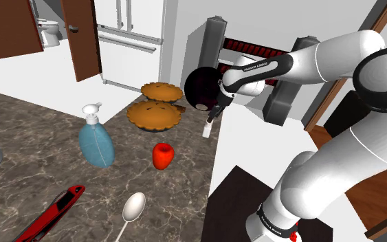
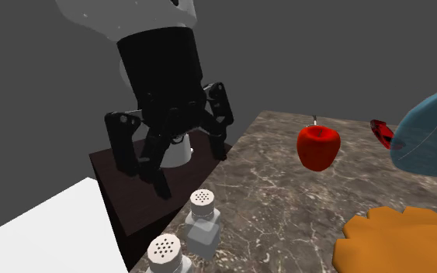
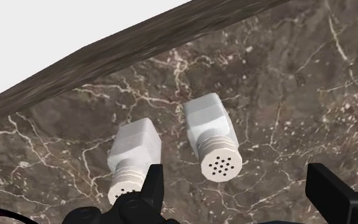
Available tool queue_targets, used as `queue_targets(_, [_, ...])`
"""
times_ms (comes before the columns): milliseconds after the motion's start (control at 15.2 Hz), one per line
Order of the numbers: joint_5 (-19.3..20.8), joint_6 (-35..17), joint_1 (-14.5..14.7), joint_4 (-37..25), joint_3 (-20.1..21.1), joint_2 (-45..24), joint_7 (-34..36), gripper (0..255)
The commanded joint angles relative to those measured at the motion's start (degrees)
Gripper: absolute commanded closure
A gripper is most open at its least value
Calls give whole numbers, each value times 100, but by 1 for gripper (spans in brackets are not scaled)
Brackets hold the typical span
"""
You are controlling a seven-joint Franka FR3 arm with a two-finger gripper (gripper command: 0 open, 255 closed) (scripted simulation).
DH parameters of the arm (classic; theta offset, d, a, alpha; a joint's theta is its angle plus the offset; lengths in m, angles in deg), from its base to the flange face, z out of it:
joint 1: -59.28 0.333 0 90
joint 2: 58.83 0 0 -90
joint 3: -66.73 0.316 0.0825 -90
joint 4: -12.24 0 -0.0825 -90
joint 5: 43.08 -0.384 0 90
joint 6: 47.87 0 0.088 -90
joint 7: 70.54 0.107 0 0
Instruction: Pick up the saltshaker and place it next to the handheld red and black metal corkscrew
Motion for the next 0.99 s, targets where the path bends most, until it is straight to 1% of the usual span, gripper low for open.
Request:
queue_targets(0, [-106,-168,35,17,-63,-165,-123,0])
queue_targets(396, [-382,-613,153,136,-114,-528,-317,0])
queue_targets(858, [-382,-612,152,135,-114,-528,-317,0])
queue_targets(924, [-382,-612,152,135,-114,-528,-317,255])
